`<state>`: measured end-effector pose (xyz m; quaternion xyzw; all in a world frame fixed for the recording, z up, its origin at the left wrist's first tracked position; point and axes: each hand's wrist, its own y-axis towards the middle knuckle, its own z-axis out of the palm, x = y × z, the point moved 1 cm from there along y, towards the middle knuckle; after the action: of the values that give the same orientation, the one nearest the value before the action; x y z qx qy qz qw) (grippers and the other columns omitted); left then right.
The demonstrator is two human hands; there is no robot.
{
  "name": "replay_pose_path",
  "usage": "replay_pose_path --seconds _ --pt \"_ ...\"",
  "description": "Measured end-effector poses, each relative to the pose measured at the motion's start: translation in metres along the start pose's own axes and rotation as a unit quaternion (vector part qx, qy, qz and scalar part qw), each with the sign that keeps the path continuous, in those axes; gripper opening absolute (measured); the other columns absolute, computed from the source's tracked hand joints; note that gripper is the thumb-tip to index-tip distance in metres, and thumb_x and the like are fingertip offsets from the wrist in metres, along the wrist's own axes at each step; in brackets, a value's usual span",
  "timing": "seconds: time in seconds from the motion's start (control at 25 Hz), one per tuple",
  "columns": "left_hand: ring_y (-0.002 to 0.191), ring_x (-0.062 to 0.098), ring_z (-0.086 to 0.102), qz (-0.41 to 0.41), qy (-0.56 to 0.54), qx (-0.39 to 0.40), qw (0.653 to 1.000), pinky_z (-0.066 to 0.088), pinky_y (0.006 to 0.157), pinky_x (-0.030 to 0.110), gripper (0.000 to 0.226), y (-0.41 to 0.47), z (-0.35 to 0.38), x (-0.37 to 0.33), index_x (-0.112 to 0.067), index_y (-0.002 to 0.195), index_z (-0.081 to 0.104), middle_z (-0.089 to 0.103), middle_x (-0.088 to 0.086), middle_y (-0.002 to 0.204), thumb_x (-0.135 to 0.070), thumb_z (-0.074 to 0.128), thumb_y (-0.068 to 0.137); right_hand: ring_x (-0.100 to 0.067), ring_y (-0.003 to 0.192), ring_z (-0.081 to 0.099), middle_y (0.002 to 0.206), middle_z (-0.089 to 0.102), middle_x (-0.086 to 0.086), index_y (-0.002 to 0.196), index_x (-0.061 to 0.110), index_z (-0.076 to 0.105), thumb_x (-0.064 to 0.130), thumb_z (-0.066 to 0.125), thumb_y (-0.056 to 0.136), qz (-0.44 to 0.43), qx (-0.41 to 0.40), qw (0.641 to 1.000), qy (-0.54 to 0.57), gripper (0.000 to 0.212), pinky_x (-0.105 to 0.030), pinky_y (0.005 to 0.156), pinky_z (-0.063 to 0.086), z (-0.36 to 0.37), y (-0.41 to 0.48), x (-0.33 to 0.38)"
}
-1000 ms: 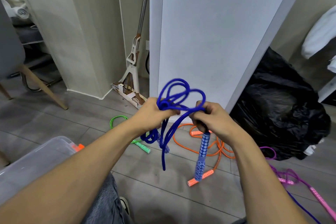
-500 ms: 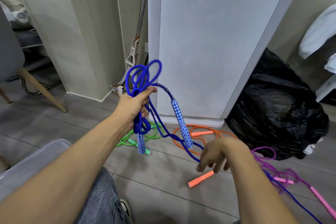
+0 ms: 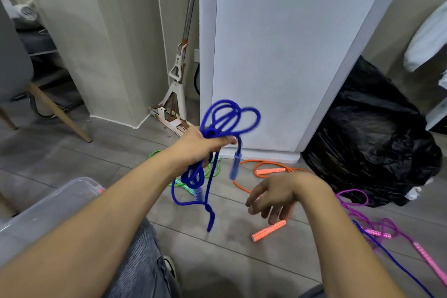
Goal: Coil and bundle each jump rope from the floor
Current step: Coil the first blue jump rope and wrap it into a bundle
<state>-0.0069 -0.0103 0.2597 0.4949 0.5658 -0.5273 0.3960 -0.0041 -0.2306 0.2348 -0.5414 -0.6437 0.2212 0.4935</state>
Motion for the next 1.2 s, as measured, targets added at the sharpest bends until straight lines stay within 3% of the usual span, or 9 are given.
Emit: replay_pose_path --seconds 0.16,0.32,0.44,0.6,0.72,0.84,0.92,1.04,1.2 --pt "0.043 0.017 0.046 -0.025 0.107 -0.021 0.994 0.042 0.047 0.028 0.031 -0.002 0.007 0.002 -0.006 0.090 0.069 0.058 0.006 0.062 -0.035 0.078 0.082 -0.016 0.078 0.071 0.099 0.071 -0.003 0.113 0.017 0.070 0.035 0.065 0.094 -0.051 -0.099 0.994 0.011 0.027 -0.026 0.071 0.056 -0.014 -0.018 0.005" --pt "0.040 0.011 0.032 -0.022 -0.093 -0.028 0.995 0.033 0.038 0.023 0.023 -0.003 0.009 -0.004 -0.002 0.099 0.070 0.042 0.000 0.057 -0.024 0.065 0.095 -0.013 0.070 0.066 0.087 0.071 -0.001 0.101 0.015 0.071 0.030 0.067 0.091 -0.079 -0.186 0.979 0.000 0.019 -0.027 0.066 0.054 -0.017 -0.015 0.009" --pt "0.038 0.008 0.024 -0.031 -0.229 0.019 0.973 0.026 0.035 0.019 0.022 -0.006 0.017 -0.015 -0.006 0.087 0.062 0.036 -0.002 0.055 -0.024 0.058 0.099 -0.014 0.079 0.066 0.094 0.072 -0.004 0.097 0.023 0.068 0.015 0.060 0.091 -0.222 -0.319 0.911 0.136 0.013 -0.032 0.078 0.053 -0.018 -0.008 0.026" --pt "0.034 0.006 0.025 -0.028 -0.375 0.047 0.925 0.027 0.033 0.018 0.024 -0.008 0.018 -0.026 -0.011 0.082 0.051 0.040 -0.001 0.059 -0.026 0.051 0.102 -0.022 0.098 0.070 0.105 0.075 -0.009 0.111 0.013 0.069 0.024 0.045 0.096 -0.329 -0.130 0.858 0.373 0.031 -0.039 0.098 0.050 0.006 -0.004 0.056" --pt "0.032 0.009 0.028 0.017 -0.353 -0.011 0.935 0.033 0.035 0.018 0.026 -0.005 0.011 -0.025 -0.010 0.084 0.051 0.059 0.007 0.067 -0.027 0.047 0.104 -0.030 0.088 0.071 0.096 0.073 -0.020 0.104 0.006 0.068 0.032 0.049 0.101 -0.280 -0.076 0.891 0.349 0.033 -0.045 0.093 0.054 0.014 -0.005 0.051" --pt "0.034 0.012 0.030 0.063 -0.218 -0.114 0.967 0.035 0.039 0.021 0.028 -0.001 0.001 -0.018 -0.006 0.090 0.054 0.076 0.015 0.089 -0.030 0.048 0.104 -0.028 0.078 0.073 0.085 0.074 -0.015 0.099 0.005 0.066 0.032 0.053 0.102 -0.220 -0.138 0.943 0.208 0.030 -0.041 0.085 0.057 0.003 -0.010 0.032" --pt "0.036 0.012 0.030 0.061 -0.209 -0.128 0.968 0.035 0.039 0.022 0.028 0.001 -0.003 -0.016 -0.006 0.091 0.056 0.076 0.012 0.092 -0.030 0.050 0.103 -0.026 0.074 0.073 0.084 0.074 -0.013 0.097 0.006 0.068 0.029 0.054 0.101 -0.224 -0.208 0.940 0.148 0.027 -0.038 0.079 0.056 -0.006 -0.016 0.021" --pt "0.038 0.010 0.030 0.041 -0.215 -0.111 0.969 0.032 0.037 0.020 0.017 0.002 -0.006 -0.016 -0.005 0.090 0.062 0.065 0.008 0.081 -0.021 0.062 0.097 -0.024 0.068 0.064 0.077 0.071 -0.010 0.084 0.017 0.073 0.024 0.055 0.099 -0.252 -0.386 0.883 0.090 0.024 -0.036 0.069 0.051 -0.023 -0.024 0.012" --pt "0.037 0.009 0.026 0.008 -0.204 -0.061 0.977 0.027 0.036 0.020 0.014 -0.001 -0.007 -0.013 -0.002 0.091 0.064 0.050 0.006 0.065 -0.009 0.054 0.097 -0.012 0.047 0.037 0.050 0.048 0.006 0.080 0.017 0.070 0.016 0.061 0.096 -0.297 -0.446 0.802 0.266 0.019 -0.026 0.049 0.032 -0.036 -0.036 0.007"
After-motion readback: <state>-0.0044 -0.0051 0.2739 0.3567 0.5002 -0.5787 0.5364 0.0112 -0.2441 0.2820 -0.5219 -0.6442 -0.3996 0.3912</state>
